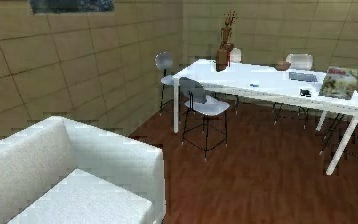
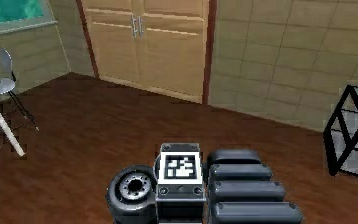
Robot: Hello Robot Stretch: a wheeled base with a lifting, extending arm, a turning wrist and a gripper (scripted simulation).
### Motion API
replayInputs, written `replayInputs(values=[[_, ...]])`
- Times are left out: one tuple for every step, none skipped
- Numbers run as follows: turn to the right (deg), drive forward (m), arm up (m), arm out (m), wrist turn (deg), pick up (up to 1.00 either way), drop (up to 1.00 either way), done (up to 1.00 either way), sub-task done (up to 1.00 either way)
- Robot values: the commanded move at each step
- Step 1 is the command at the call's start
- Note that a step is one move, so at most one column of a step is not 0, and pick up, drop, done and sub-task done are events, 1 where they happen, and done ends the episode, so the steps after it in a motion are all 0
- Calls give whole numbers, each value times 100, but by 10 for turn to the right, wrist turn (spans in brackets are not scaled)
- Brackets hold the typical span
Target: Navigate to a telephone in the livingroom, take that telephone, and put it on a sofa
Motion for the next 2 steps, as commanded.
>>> replayInputs(values=[[450,0,0,0,0,0,0,0,0],[450,0,0,0,0,0,0,0,0]])
